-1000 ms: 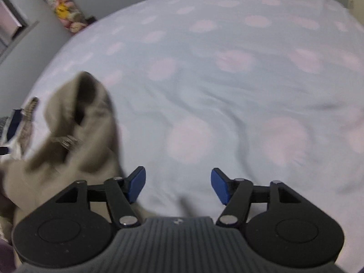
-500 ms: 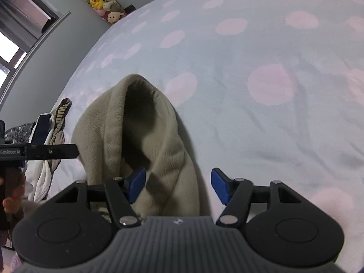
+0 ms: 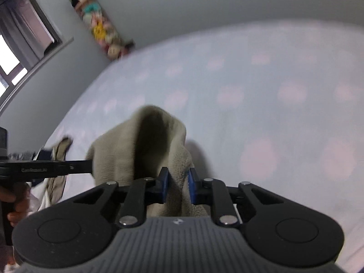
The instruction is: Fold clothes
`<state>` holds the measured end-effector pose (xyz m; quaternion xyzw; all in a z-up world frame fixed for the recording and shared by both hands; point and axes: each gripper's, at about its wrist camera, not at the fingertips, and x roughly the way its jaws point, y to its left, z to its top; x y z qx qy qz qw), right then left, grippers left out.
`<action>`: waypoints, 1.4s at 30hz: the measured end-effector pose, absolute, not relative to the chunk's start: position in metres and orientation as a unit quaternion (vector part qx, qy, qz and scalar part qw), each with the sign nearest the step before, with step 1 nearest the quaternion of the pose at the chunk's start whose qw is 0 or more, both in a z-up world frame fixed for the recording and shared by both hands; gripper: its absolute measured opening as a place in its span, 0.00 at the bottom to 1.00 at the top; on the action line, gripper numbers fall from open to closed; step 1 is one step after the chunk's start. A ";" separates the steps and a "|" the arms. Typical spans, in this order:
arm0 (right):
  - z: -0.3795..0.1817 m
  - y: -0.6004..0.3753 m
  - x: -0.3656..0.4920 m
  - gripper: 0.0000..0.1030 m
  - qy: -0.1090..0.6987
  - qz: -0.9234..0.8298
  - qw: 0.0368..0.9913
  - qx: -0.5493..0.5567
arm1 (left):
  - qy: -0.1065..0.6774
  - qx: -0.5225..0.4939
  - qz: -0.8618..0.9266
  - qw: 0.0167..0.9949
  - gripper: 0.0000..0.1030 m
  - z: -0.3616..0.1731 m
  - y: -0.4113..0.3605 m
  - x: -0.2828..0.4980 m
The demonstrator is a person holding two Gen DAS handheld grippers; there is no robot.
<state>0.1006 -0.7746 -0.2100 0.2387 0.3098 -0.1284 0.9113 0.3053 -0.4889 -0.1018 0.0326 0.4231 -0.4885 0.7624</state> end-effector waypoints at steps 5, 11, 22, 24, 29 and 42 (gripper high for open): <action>-0.125 -0.775 0.078 0.20 0.195 -0.173 0.948 0.180 | 0.353 0.027 -0.485 0.800 0.05 -0.031 -0.500 0.315; -0.130 -0.764 0.084 0.70 0.231 -0.166 0.947 0.153 | 0.379 0.085 -0.416 0.822 0.36 -0.037 -0.499 0.334; -0.207 -0.790 0.032 0.70 0.329 -0.218 0.899 0.188 | 0.465 0.121 -0.374 0.793 0.47 -0.127 -0.402 0.342; -0.218 -0.799 0.016 0.70 0.345 -0.230 0.890 0.190 | 0.468 0.123 -0.375 0.791 0.50 -0.133 -0.383 0.338; -0.239 -0.809 -0.024 0.70 0.375 -0.264 0.865 0.203 | 0.461 0.127 -0.377 0.793 0.53 -0.132 -0.348 0.320; -0.203 -0.808 -0.181 0.70 0.314 -0.351 0.843 0.259 | 0.433 0.167 -0.359 0.809 0.66 -0.131 -0.239 0.251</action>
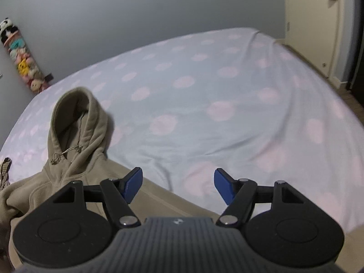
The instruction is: Fold clothes
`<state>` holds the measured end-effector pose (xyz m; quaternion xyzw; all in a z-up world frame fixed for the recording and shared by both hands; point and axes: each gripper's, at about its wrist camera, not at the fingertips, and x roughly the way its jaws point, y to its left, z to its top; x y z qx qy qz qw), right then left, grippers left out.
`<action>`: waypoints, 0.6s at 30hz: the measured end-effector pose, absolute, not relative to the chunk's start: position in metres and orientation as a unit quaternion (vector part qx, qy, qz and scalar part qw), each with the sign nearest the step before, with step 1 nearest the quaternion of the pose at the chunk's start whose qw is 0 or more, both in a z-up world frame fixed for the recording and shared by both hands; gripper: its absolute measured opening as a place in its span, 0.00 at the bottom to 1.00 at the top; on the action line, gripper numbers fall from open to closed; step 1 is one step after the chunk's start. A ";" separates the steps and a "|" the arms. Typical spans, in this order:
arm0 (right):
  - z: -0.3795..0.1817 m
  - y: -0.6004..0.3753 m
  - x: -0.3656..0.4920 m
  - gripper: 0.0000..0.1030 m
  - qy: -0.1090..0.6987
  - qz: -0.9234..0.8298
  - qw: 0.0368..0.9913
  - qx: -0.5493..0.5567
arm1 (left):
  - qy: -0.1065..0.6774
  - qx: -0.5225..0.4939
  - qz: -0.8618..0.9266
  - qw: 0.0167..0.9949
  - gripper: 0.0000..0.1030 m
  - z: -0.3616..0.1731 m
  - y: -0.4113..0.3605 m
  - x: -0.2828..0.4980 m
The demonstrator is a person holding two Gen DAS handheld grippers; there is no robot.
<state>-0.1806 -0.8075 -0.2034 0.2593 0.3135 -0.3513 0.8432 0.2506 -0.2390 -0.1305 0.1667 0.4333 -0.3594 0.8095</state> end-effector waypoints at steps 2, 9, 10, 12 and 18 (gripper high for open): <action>-0.196 -0.802 -0.208 0.70 0.307 -0.366 0.839 0.258 | 0.439 0.182 -0.347 0.809 0.67 -0.139 -0.223 0.243; -0.192 -0.778 -0.281 0.70 0.298 -0.418 0.814 0.273 | 0.445 0.173 -0.327 0.816 0.67 -0.174 -0.205 0.245; -0.192 -0.775 -0.291 0.70 0.297 -0.425 0.810 0.275 | 0.445 0.170 -0.325 0.817 0.66 -0.179 -0.203 0.246; -0.192 -0.768 -0.310 0.70 0.295 -0.439 0.801 0.279 | 0.445 0.164 -0.320 0.820 0.54 -0.189 -0.201 0.247; -0.192 -0.748 -0.368 0.70 0.288 -0.481 0.775 0.292 | 0.447 0.157 -0.345 0.810 0.11 -0.171 -0.216 0.252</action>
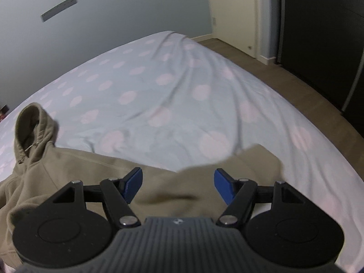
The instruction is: Fold clothes
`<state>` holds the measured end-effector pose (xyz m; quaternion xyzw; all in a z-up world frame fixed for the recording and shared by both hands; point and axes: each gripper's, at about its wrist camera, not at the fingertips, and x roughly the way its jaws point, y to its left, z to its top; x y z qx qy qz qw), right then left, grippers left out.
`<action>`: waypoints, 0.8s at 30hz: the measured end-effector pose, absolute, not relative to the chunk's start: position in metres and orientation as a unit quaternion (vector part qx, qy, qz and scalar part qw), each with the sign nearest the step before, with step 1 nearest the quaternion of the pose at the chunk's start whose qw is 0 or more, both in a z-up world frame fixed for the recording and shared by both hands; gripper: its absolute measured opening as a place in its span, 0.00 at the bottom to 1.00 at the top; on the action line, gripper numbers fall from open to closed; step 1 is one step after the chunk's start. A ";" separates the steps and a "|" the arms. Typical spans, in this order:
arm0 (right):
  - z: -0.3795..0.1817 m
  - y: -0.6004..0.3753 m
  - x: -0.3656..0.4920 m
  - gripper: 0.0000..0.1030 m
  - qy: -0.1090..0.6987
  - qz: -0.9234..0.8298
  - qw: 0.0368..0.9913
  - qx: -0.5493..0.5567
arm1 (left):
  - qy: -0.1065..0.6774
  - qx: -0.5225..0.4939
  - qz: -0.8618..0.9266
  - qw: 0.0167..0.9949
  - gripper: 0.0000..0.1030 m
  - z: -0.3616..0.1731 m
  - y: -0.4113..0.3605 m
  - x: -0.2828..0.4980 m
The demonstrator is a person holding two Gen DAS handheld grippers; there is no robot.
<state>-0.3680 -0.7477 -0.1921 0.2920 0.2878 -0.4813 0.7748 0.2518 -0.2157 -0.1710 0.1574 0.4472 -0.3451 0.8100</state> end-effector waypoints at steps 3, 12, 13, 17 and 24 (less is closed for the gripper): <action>-0.192 -0.738 -0.397 0.70 0.284 -0.502 0.761 0.298 | 0.430 0.110 -0.401 0.801 0.10 -0.121 -0.213 0.247; -0.196 -0.736 -0.379 0.70 0.286 -0.493 0.773 0.278 | 0.430 0.049 -0.362 0.826 0.14 -0.039 -0.200 0.306; -0.198 -0.735 -0.373 0.70 0.292 -0.489 0.776 0.270 | 0.444 0.071 -0.323 0.833 0.20 -0.047 -0.200 0.318; -0.201 -0.733 -0.365 0.70 0.304 -0.485 0.780 0.251 | 0.479 0.066 -0.249 0.839 0.22 -0.079 -0.186 0.337; -0.206 -0.757 -0.398 0.70 0.292 -0.535 0.747 0.266 | 0.475 0.062 -0.257 0.839 0.39 -0.093 -0.167 0.316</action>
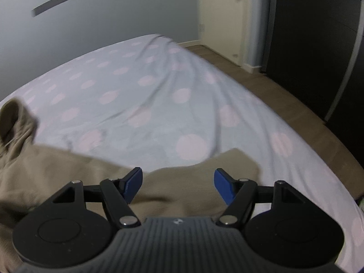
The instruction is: Fold clothes
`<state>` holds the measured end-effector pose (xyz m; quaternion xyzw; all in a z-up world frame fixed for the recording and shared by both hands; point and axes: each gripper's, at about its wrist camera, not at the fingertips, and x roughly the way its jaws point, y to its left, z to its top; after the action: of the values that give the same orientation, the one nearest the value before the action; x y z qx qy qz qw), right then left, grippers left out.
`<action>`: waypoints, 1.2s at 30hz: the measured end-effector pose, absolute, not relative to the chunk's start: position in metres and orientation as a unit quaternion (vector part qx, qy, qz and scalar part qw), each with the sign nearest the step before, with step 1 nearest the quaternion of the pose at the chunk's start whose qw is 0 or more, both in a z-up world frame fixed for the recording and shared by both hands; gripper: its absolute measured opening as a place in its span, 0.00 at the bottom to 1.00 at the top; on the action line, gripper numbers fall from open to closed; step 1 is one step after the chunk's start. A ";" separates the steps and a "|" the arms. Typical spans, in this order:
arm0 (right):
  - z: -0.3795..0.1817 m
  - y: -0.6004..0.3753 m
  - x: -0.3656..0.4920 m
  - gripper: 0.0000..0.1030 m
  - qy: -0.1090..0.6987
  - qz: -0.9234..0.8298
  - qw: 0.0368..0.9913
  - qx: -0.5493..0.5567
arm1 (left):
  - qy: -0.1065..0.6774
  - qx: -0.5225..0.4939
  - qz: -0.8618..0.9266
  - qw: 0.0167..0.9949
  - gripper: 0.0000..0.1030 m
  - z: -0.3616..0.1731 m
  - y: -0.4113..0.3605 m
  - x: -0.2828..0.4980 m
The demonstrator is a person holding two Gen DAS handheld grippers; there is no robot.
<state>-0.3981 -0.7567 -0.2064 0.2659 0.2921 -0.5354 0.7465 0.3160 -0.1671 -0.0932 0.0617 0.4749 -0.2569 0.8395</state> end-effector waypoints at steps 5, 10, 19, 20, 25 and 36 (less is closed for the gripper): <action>-0.223 -0.790 -0.440 0.70 0.266 -0.577 0.709 0.306 | 0.470 0.072 -0.260 0.841 0.43 -0.090 -0.166 0.308; -0.253 -0.820 -0.474 0.70 0.237 -0.596 0.679 0.357 | 0.469 0.089 -0.257 0.840 0.43 -0.092 -0.177 0.297; -0.316 -0.836 -0.500 0.28 0.178 -0.571 0.640 0.482 | 0.475 0.130 -0.253 0.833 0.44 -0.101 -0.199 0.271; -0.310 -0.832 -0.498 0.23 0.177 -0.573 0.650 0.467 | 0.475 0.131 -0.255 0.832 0.44 -0.101 -0.201 0.269; -0.262 -0.809 -0.502 0.19 0.155 -0.605 0.682 0.381 | 0.466 0.134 -0.273 0.831 0.44 -0.095 -0.207 0.253; -0.294 -0.802 -0.521 0.33 0.252 -0.625 0.600 0.432 | 0.473 0.112 -0.318 0.814 0.44 -0.102 -0.197 0.221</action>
<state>-0.5214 -0.8019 -0.2940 0.4320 0.2519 -0.6248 0.5996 0.2205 -0.1971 -0.1021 0.1119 0.4731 -0.3176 0.8141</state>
